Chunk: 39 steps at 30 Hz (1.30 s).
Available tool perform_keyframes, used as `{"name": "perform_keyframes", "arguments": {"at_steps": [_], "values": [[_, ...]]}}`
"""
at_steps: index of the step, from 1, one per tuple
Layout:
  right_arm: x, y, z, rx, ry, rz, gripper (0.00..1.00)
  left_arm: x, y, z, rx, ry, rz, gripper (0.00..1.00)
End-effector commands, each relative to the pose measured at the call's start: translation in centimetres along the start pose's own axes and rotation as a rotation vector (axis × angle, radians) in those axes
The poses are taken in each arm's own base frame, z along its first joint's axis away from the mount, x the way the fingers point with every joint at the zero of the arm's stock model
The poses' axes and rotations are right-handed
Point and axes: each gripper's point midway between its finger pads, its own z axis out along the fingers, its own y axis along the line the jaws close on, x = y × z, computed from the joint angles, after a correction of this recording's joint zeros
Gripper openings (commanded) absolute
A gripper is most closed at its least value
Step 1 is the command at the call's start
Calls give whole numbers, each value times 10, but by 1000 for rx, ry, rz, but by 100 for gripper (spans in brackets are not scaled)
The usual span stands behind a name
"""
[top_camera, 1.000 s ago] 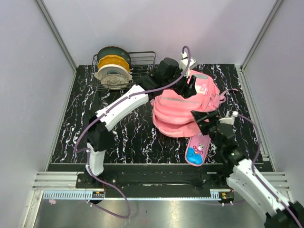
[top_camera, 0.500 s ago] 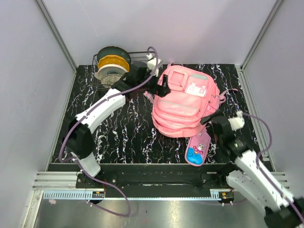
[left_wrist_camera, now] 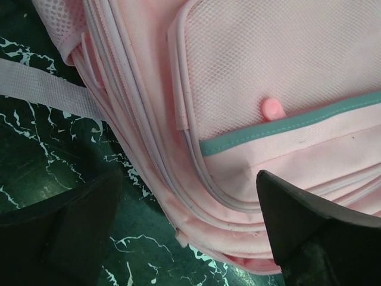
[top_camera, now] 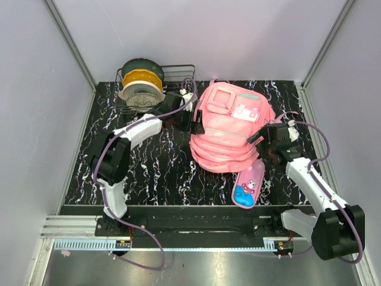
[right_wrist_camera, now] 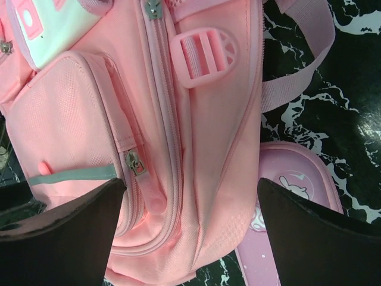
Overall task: Pack the student bag
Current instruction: Place the book in the student bag, then adjust the student bag at the center of the board.
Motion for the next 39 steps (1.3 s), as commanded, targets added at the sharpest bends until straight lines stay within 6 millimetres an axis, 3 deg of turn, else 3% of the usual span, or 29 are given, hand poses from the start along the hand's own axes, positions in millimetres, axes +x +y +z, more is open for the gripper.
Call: {"name": "perform_keyframes", "arguments": {"at_steps": [1,7,12,13,15,16,18,19,22,27,29,30,31,32,35,38,39], "values": [[9,6,9,-60,46,-11,100,-1,2,17,60,-22,-31,99],[17,4,33,-51,100,-5,94,9,7,34,80,-1,-50,95],[13,5,46,-30,100,-43,73,16,-1,44,152,29,-87,57],[7,7,46,-42,68,-49,64,18,-7,45,190,37,-93,52],[-9,9,46,-39,2,-49,59,23,-11,48,218,45,-117,41],[-15,12,45,-49,-16,-65,44,23,-14,47,237,49,-121,32],[-30,24,41,-81,-45,-88,28,22,-25,46,276,49,-124,22],[-33,30,42,-96,-51,-99,14,22,-36,44,311,52,-117,14],[-48,51,39,-145,-64,-138,0,7,-61,35,375,38,-145,1],[-95,90,22,-229,-152,-163,0,-38,-102,2,469,-50,-102,0],[-114,92,21,-222,-176,-148,0,-59,-115,-15,491,-96,-86,0],[-130,102,14,-241,-202,-146,0,-65,-119,-19,497,-108,-83,0],[-131,101,21,-230,-173,-142,0,-69,-123,-24,514,-114,-83,0],[-146,96,23,-221,-177,-123,0,-79,-131,-29,534,-127,-81,0],[-170,97,33,-198,-174,-94,0,-87,-148,-33,572,-131,-75,0],[-187,98,47,-179,-165,-72,0,-82,-169,-21,595,-123,-73,0],[-184,90,61,-148,-137,-65,1,-78,-179,-16,607,-118,-73,0]]}}
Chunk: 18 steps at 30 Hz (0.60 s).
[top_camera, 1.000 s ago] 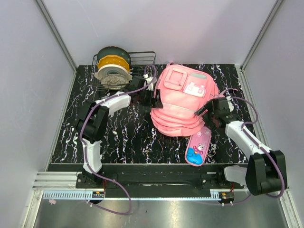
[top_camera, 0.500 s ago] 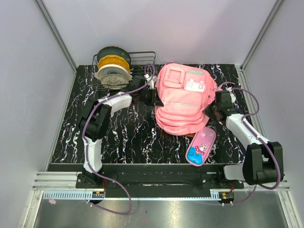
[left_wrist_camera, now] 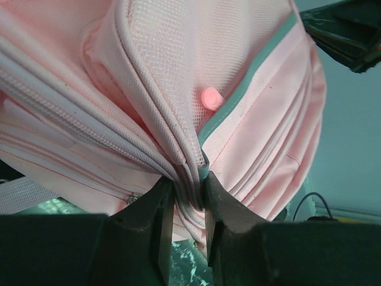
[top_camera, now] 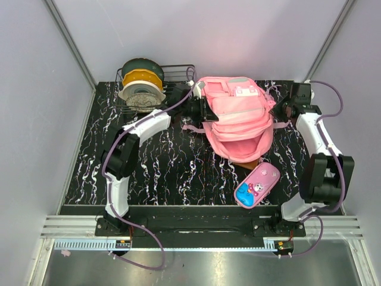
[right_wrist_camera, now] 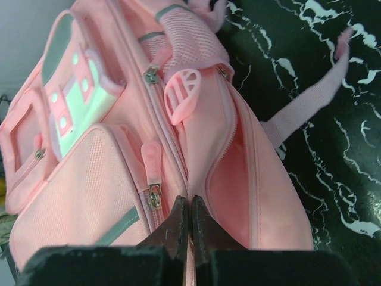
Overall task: Pack the student bag
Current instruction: Adjust the student bag at the center of the board.
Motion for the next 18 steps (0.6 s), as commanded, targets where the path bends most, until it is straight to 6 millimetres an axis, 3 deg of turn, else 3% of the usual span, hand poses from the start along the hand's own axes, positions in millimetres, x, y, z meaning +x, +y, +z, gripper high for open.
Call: {"name": "perform_keyframes", "arguments": {"at_steps": [1,4,5,6,8,9,10,11,12,13,14,15,17,18], "values": [[-47,25,17,-76,-78,29,1,12,-111,4,300,32,131,0],[-57,9,34,-27,-86,61,7,21,-125,22,360,21,96,1],[-63,12,36,-40,-85,60,9,21,-129,27,376,17,94,5],[-61,0,47,-11,-52,70,13,26,-132,32,389,31,87,6],[-62,8,50,-52,-8,73,28,28,-129,40,398,31,55,6],[-57,6,53,-47,24,65,35,27,-128,42,397,20,45,13],[-56,8,52,-56,32,57,41,30,-122,43,388,21,17,17],[-50,9,49,-72,51,50,53,29,-121,44,393,10,20,17],[-54,15,38,-102,29,40,58,30,-121,44,401,18,19,21],[-53,18,32,-116,25,31,62,31,-119,46,404,21,14,27],[-46,14,27,-113,34,26,66,30,-122,45,411,13,21,49],[-51,20,8,-139,3,8,68,29,-122,44,415,10,23,96],[-43,11,-2,-120,-6,-1,70,28,-126,41,419,4,44,99],[-45,14,-18,-133,-28,-11,70,26,-127,39,416,-4,57,99]]}}
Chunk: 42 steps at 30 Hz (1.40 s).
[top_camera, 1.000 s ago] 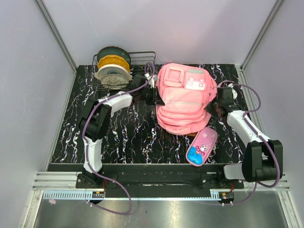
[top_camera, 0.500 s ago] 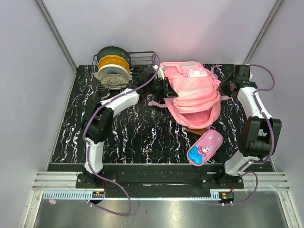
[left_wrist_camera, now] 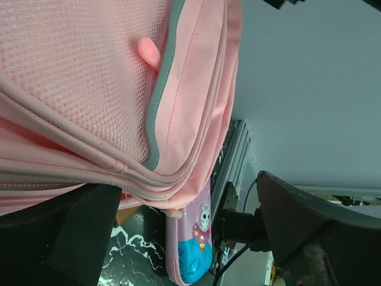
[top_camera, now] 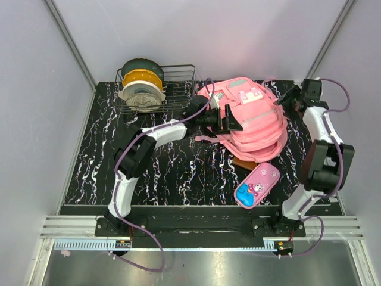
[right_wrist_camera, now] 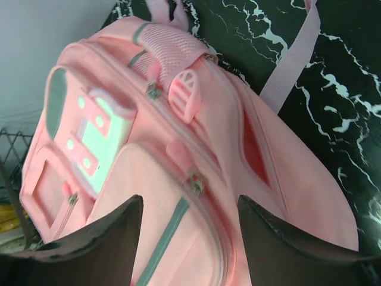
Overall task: Pack the student bag
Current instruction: Adjust the student bag at the center of the board.
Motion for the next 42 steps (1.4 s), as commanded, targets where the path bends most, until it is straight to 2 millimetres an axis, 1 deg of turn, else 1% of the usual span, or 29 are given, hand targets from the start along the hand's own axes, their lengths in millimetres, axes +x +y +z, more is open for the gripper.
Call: {"name": "perform_keyframes", "arguments": {"at_steps": [1,2,4,5,7,8,9,10,11,12,13,14,15,16,17,18,19,20,22,23,26,29,30,31,32,33,36,41,42], "values": [[4,38,-74,-164,-48,-66,71,-16,-74,-12,205,-48,210,99],[11,29,-76,-144,-45,-64,71,-14,-72,-14,183,-41,213,99],[12,24,-95,-127,-77,-80,71,-19,-75,-22,141,-69,288,99],[14,12,-97,-85,-99,-78,72,-15,-68,-26,93,-57,284,99],[11,10,-116,-75,-140,-93,75,-19,-64,-39,17,-98,352,99],[19,15,-121,-117,-110,-106,75,-16,-55,-45,-36,-94,351,99],[26,23,-130,-165,-94,-119,72,-22,-45,-50,-105,-131,391,99],[38,34,-136,-219,-55,-136,71,-21,-41,-60,-149,-147,401,99],[54,33,-135,-227,-24,-157,71,-21,-30,-65,-203,-151,399,99],[79,47,-143,-265,13,-211,71,-24,-20,-70,-252,-166,401,99],[94,50,-146,-269,30,-236,71,-23,-12,-73,-268,-162,388,99],[120,49,-143,-267,75,-236,70,-29,-3,-80,-283,-172,369,99],[133,52,-149,-291,94,-225,69,-28,4,-83,-285,-166,349,99],[155,58,-154,-315,133,-224,68,-23,16,-85,-299,-157,309,99],[176,44,-147,-276,167,-163,64,-31,21,-91,-300,-181,299,99],[179,47,-156,-309,137,-136,62,-31,27,-94,-306,-189,279,99],[191,48,-158,-318,137,-127,61,-29,34,-98,-315,-188,266,99],[208,38,-154,-306,162,-87,61,-35,37,-101,-316,-209,263,99],[213,40,-158,-323,146,-58,60,-38,41,-99,-310,-206,253,99],[226,40,-157,-319,175,-49,61,-38,45,-96,-309,-190,244,99],[245,42,-147,-292,223,-26,61,-45,44,-84,-267,-181,233,99],[258,55,-140,-300,255,20,61,-54,43,-75,-237,-197,221,99],[260,60,-137,-301,243,37,61,-51,48,-69,-228,-177,207,99],[256,59,-130,-283,195,56,61,-58,42,-66,-213,-178,212,99],[261,57,-121,-257,199,107,61,-60,43,-63,-210,-177,212,99],[262,65,-119,-285,194,141,60,-64,42,-59,-199,-176,212,99],[271,69,-106,-253,205,196,57,-73,42,-53,-190,-171,211,99],[264,67,-85,-201,101,289,58,-80,53,-47,-197,-145,187,99],[261,74,-83,-230,87,309,58,-79,59,-42,-193,-128,184,99]]}}
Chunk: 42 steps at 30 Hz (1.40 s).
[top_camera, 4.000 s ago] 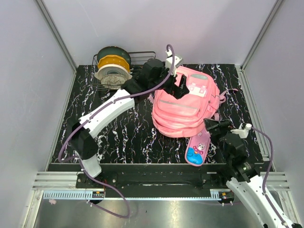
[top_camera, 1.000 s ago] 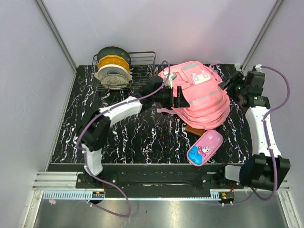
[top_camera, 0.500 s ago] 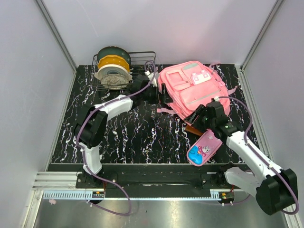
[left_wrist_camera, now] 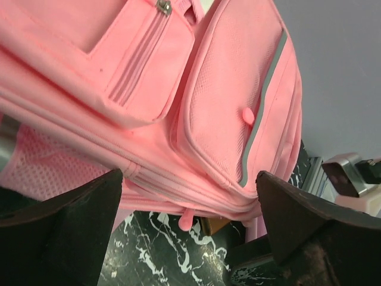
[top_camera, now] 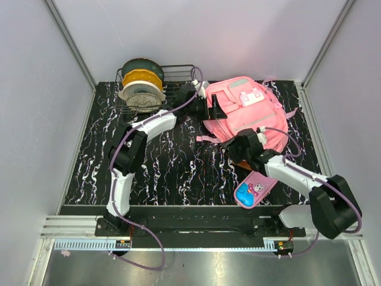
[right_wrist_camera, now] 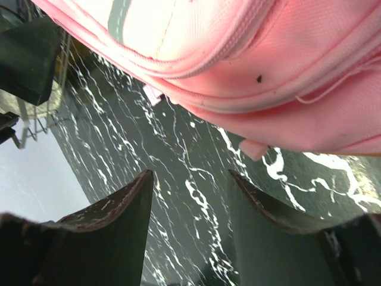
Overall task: Pack the student bag
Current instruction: Adjust the student bag at the center of the board, then zip the student bag at the center of the board.
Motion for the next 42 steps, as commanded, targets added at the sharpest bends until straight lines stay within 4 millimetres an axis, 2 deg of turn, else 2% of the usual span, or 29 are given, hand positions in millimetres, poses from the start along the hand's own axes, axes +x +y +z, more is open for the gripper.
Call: {"name": "perform_keyframes", "arguments": {"at_steps": [1,4,6,7,8,13,14,16,19,25,28,31,33,35,36,37,41,42], "values": [[-28,31,11,-96,-162,140,57,-12,-2,9,48,19,5,99],[-34,39,20,-77,-190,156,58,-5,8,15,46,56,-4,99],[-34,34,31,-45,-204,188,57,-2,15,17,41,65,-4,99],[-38,39,33,-48,-219,204,56,-1,15,17,46,72,-3,99],[-36,28,40,1,-219,225,56,-1,18,17,47,79,-6,99],[-38,28,52,2,-243,277,53,2,16,14,66,112,23,96],[-39,32,52,-12,-241,275,53,1,14,11,70,113,30,99],[-40,30,49,-2,-255,256,52,-1,11,6,62,106,56,99],[-47,14,41,38,-302,248,52,-5,11,4,42,105,76,99],[-52,13,18,9,-322,205,53,-9,8,15,74,112,45,99],[-50,5,15,23,-314,196,53,-14,3,15,99,85,24,98],[-44,5,12,-1,-281,193,53,-14,-1,17,120,92,7,84],[-37,4,13,-4,-252,185,53,-10,1,20,131,102,-11,69],[-33,3,12,-1,-241,180,53,-4,6,22,130,118,-29,69],[-32,1,12,3,-239,178,53,-2,6,22,129,120,-29,76],[-33,0,11,4,-242,180,53,1,9,23,119,123,-32,78],[-35,4,8,-9,-251,175,53,4,25,22,37,96,-41,77],[-36,7,7,-16,-253,165,53,2,27,23,28,83,-42,74]]}}
